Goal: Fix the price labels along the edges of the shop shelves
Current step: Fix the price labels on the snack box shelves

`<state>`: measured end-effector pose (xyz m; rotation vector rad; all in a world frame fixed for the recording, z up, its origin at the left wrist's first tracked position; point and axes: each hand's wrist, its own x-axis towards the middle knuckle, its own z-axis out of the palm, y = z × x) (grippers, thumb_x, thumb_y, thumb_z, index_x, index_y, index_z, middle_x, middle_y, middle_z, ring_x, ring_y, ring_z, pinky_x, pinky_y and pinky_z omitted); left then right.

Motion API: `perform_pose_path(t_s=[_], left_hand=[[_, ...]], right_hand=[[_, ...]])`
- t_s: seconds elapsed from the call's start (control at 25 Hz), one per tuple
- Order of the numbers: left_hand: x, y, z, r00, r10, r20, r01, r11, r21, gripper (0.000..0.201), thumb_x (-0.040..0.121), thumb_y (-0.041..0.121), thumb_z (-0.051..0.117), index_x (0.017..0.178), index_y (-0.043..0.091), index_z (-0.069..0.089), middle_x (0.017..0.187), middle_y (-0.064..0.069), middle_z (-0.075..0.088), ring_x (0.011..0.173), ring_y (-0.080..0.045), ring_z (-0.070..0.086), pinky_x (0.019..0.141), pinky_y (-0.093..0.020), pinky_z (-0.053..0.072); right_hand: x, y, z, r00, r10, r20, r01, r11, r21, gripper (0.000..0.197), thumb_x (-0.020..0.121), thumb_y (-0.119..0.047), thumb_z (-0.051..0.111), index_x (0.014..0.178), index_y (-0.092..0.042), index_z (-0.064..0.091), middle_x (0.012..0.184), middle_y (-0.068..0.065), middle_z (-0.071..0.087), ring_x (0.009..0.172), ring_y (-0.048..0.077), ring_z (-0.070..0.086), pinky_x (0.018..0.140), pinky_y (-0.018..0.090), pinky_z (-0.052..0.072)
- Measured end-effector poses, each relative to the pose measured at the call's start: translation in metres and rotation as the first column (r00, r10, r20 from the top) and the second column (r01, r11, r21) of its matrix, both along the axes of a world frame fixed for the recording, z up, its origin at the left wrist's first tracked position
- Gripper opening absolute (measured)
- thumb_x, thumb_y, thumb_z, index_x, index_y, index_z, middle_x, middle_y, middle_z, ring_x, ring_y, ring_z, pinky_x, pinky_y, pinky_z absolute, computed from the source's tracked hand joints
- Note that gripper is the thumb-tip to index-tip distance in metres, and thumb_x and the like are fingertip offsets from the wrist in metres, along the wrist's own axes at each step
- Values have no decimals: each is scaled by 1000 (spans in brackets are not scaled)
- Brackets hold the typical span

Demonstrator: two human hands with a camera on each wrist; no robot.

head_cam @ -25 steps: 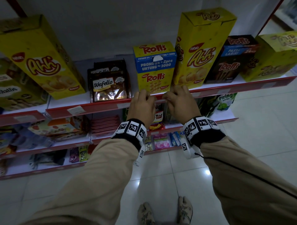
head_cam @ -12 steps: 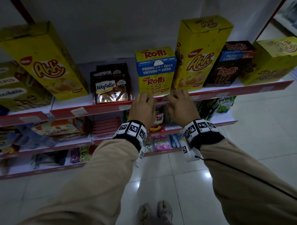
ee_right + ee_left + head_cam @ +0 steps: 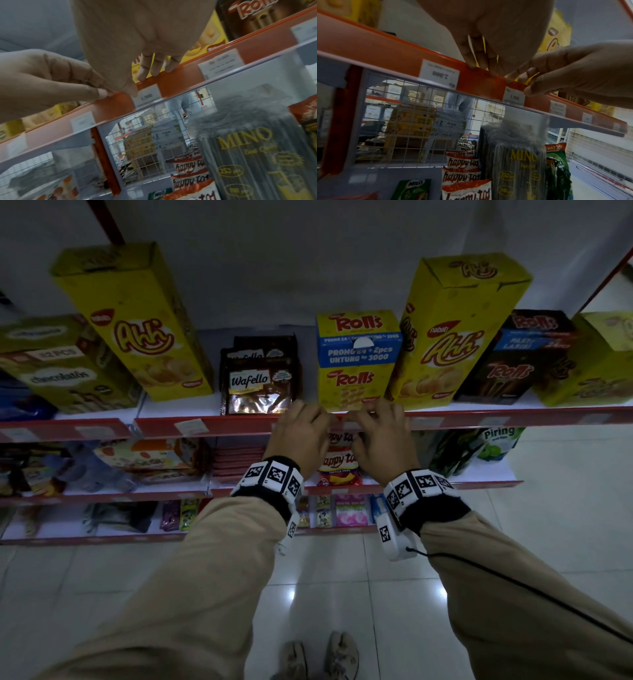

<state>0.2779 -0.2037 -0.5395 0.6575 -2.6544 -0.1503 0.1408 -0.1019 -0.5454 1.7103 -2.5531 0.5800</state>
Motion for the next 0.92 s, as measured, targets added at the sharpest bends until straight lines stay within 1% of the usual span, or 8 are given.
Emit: perform_pose_path(t_s=[0.12, 0.32, 0.44, 0.56, 0.64, 0.76, 0.8, 0.92], left_hand=[[25, -10, 1, 991, 128, 35, -129, 992, 10, 27, 83, 13, 58, 109, 11, 63, 109, -10, 60, 107, -34, 50, 86, -43, 40], [70, -24, -2, 961, 229, 158, -229, 973, -13, 47, 81, 19, 63, 126, 13, 53, 122, -12, 51, 111, -33, 46, 84, -45, 42], [85, -28, -6, 964, 195, 182, -188, 981, -54, 55, 77, 20, 66, 130, 16, 52, 124, -10, 51, 109, -33, 47, 84, -44, 40], [92, -31, -10, 970, 161, 185, -147, 985, -86, 56, 76, 22, 65, 131, 17, 51, 126, -9, 52, 111, -31, 47, 90, -44, 37], [92, -34, -10, 972, 150, 180, -134, 986, -100, 55, 75, 22, 65, 129, 16, 53, 123, -9, 53, 111, -30, 46, 90, -42, 37], [88, -39, -6, 974, 112, 195, -107, 994, -38, 54, 74, 17, 62, 127, 15, 51, 124, -8, 51, 113, -29, 44, 90, -40, 38], [86, -42, -5, 972, 105, 212, -104, 994, -16, 54, 73, 16, 61, 126, 15, 50, 125, -8, 49, 114, -29, 43, 90, -39, 38], [84, -48, -3, 963, 92, 253, -92, 996, -11, 53, 76, 15, 57, 128, 14, 47, 128, -8, 46, 120, -30, 39, 93, -39, 37]], right_hand=[[12, -9, -1, 999, 17, 37, -15, 998, -53, 36, 78, -20, 61, 115, -18, 62, 117, 10, 51, 112, 33, 41, 87, 43, 37], [43, -30, -3, 999, 21, 48, -18, 998, -61, 35, 79, -27, 62, 112, -17, 60, 115, 9, 51, 111, 32, 40, 86, 42, 37], [62, -39, -6, 1000, -6, 25, 8, 999, -48, 39, 78, -28, 62, 115, -16, 58, 117, 10, 50, 110, 33, 40, 87, 43, 36], [74, -44, -8, 999, -49, -17, 49, 998, -34, 40, 76, -24, 61, 114, -14, 57, 119, 11, 50, 109, 33, 41, 86, 43, 35], [79, -45, -7, 994, -88, -71, 88, 996, 7, 39, 76, -23, 60, 114, -14, 56, 120, 11, 51, 110, 33, 42, 86, 42, 34], [85, -52, -2, 983, -152, -107, 153, 988, -2, 34, 76, -21, 60, 108, -13, 57, 114, 11, 54, 106, 32, 46, 83, 42, 36], [88, -55, 0, 987, -134, -85, 130, 990, -50, 31, 75, -18, 61, 105, -10, 59, 110, 13, 56, 103, 33, 49, 81, 42, 38], [94, -59, -3, 998, 17, -62, -29, 982, -188, 25, 71, -3, 62, 97, -1, 64, 99, 18, 61, 94, 36, 55, 75, 38, 45]])
